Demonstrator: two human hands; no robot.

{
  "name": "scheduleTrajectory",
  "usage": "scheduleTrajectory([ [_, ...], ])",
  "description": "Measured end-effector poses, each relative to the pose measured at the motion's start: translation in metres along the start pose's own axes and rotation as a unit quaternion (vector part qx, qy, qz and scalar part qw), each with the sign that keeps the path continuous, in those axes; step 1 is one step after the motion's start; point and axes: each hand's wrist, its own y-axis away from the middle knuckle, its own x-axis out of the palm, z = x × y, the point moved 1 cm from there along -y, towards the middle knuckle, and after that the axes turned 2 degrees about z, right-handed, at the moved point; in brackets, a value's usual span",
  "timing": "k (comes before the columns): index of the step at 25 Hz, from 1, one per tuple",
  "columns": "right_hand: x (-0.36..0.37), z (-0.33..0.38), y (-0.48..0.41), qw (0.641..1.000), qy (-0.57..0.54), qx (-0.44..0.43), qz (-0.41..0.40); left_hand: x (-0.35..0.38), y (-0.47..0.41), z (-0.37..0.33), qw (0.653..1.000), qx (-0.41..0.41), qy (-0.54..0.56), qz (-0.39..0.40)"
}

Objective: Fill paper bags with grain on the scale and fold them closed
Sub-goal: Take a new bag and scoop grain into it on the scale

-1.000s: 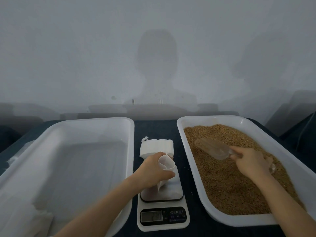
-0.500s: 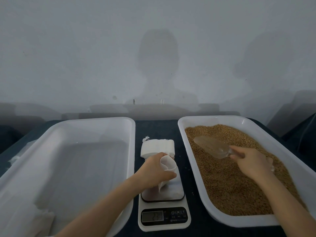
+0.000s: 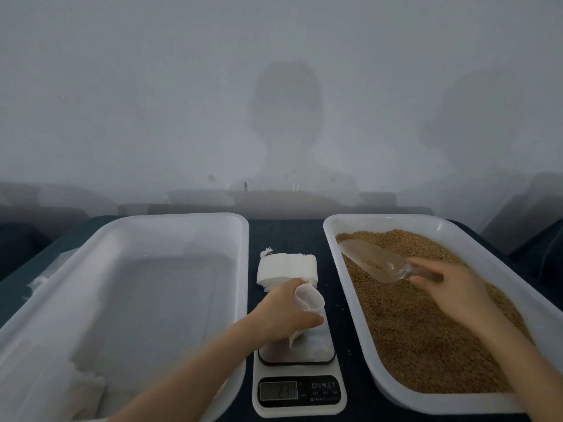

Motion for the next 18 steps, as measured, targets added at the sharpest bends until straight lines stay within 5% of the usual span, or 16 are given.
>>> scheduleTrajectory([
  [7, -0.042, 0.042, 0.019, 0.986, 0.039, -0.159, 0.022, 0.001, -0.003, 0.004, 1.000, -0.010, -0.019, -0.002],
  [18, -0.048, 0.071, 0.016, 0.938, 0.225, -0.262, 0.001, 0.002, -0.006, 0.003, 1.000, -0.007, -0.003, 0.012],
])
